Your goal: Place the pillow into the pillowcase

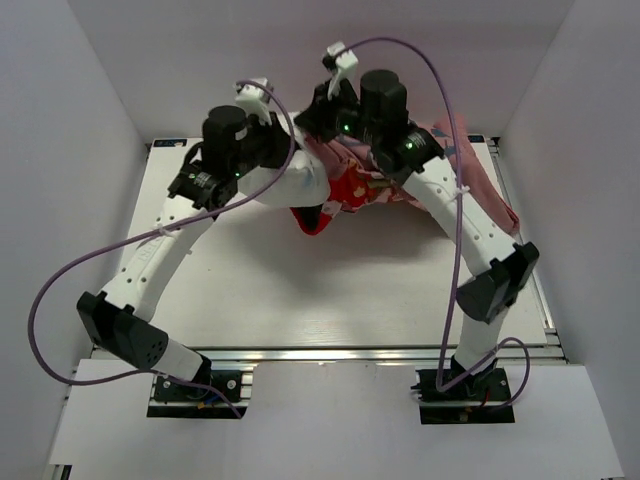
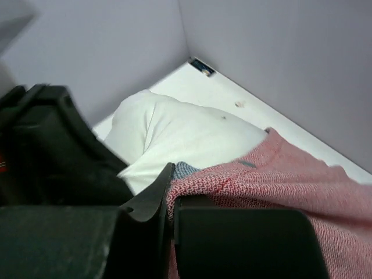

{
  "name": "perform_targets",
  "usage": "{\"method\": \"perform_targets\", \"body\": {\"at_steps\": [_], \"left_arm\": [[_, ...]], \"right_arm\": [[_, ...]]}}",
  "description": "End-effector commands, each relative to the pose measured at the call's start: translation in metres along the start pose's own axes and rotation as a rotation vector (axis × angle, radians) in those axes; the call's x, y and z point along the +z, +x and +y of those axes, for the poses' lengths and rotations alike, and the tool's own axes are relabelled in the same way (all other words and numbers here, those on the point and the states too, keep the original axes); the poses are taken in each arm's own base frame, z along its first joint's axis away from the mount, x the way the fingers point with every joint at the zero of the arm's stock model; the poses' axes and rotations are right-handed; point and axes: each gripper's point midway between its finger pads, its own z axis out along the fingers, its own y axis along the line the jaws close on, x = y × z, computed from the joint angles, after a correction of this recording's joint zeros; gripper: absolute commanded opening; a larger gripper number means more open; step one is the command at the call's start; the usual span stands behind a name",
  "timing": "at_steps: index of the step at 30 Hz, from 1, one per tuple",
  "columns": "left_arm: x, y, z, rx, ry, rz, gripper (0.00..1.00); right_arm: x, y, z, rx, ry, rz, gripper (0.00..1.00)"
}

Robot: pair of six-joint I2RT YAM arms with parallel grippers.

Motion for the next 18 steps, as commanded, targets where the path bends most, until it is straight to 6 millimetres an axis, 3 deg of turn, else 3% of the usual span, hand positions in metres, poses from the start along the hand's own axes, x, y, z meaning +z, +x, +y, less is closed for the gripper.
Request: {"method": "perform_targets", "body": {"at_steps": [1,2,3,4,5,6,7,8,9,12,13,14,17,18], "left_arm": [[-0.039,-0.055,-0.085,-0.061,0.373,-0.14,0.0],[-0.037,-0.04,-0.084,-0.081,0.384,-0.111,0.0],[-0.037,-0.031,-0.082,-0.111,0.386,-0.098,0.0],[-0.044,-0.032,-0.082,-0.116,0.396,-0.128,0.0],[-0.034,0.001,-0.067,-0.158,0.362,-0.066,0.0],[-0.036,0.003,-0.063,-0.169,0.366,-0.096,0.0],[-0.032,0.014,-0.052,-0.194,0.352,-0.092,0.0],[-0.022,0.053,-0.037,-0.256,0.322,-0.032,0.0],[-0.021,0.053,-0.037,-0.266,0.345,-0.075,0.0],[-0.013,0.089,-0.027,-0.362,0.356,-0.073,0.0],[-0.01,0.095,-0.024,-0.384,0.354,-0.071,0.0],[-0.003,0.103,-0.02,-0.42,0.342,-0.061,0.0],[0.01,0.101,-0.012,-0.433,0.316,-0.095,0.0],[0.02,0.1,-0.005,-0.436,0.277,-0.107,0.0]], "right_arm": [[0.009,-0.045,0.028,0.067,-0.154,-0.085,0.0],[0.007,-0.052,0.026,0.126,-0.169,-0.09,0.0],[0.006,-0.047,0.027,0.142,-0.217,-0.067,0.0],[0.002,-0.047,0.038,0.138,-0.25,-0.063,0.0],[0.002,-0.034,0.047,0.15,-0.278,-0.031,0.0],[-0.01,-0.04,0.077,0.138,-0.347,-0.033,0.0],[-0.016,-0.044,0.091,0.135,-0.389,-0.041,0.0],[-0.02,-0.048,0.1,0.141,-0.412,-0.052,0.0],[-0.029,-0.061,0.114,0.167,-0.442,-0.077,0.0],[-0.037,-0.103,0.122,0.178,-0.471,-0.18,0.0],[-0.037,-0.106,0.124,0.191,-0.48,-0.182,0.0],[-0.036,-0.105,0.126,0.217,-0.494,-0.168,0.0],[-0.031,-0.079,0.144,0.325,-0.563,-0.053,0.0],[-0.04,-0.076,0.16,0.325,-0.601,-0.034,0.0]]}}
